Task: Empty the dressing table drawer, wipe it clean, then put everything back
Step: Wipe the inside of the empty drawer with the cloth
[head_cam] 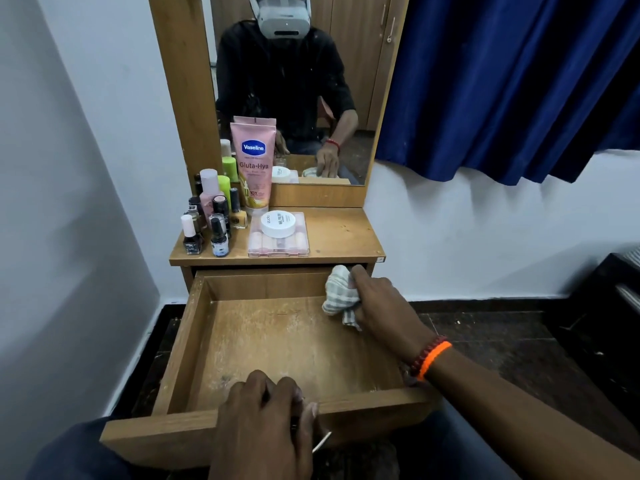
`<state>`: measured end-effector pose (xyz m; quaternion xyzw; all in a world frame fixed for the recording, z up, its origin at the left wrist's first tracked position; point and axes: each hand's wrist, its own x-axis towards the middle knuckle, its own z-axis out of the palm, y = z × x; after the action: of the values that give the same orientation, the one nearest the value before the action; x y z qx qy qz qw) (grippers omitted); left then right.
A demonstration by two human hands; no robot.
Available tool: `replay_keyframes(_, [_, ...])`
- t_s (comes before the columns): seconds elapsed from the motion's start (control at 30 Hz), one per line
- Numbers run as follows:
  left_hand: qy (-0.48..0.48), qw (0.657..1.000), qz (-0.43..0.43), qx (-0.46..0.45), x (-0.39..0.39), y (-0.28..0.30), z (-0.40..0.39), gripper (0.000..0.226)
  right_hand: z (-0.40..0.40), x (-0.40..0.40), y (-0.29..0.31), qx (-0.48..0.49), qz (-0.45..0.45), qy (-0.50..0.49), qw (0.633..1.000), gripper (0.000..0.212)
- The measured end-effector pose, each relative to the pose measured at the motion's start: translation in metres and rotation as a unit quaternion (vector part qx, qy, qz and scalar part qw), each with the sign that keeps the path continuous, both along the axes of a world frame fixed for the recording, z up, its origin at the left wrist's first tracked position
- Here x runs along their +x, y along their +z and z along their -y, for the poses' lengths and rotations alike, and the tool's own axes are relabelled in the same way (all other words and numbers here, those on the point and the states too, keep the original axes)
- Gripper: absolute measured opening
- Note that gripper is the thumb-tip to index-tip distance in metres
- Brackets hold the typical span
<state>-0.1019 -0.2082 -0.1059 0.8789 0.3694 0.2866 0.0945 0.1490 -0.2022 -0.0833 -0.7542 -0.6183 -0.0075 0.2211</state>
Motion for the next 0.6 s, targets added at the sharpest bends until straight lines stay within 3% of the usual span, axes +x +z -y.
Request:
replay_keyframes(0.1, [0.003,1.000,0.005,0.003,0.001,-0.002,-0.001,0.019,-0.032,-0.012,-0.016,0.003,0.060,-0.076,0.995,0.039])
replay_keyframes(0.23, [0.014,1.000,0.000,0.019,0.002,-0.002,-0.001,0.020,-0.063,-0.031,-0.026,0.026,0.044,-0.097,0.994,0.043])
replay_keyframes(0.43, [0.028,0.999,-0.008,0.030,0.004,0.003,-0.001,0.027,-0.090,-0.072,-0.026,0.029,0.021,0.040,0.999,0.034])
replay_keyframes(0.6, [0.036,0.997,-0.073,-0.003,0.003,0.009,0.000,0.036,-0.140,-0.122,-0.023,0.008,0.012,0.144,0.990,0.030])
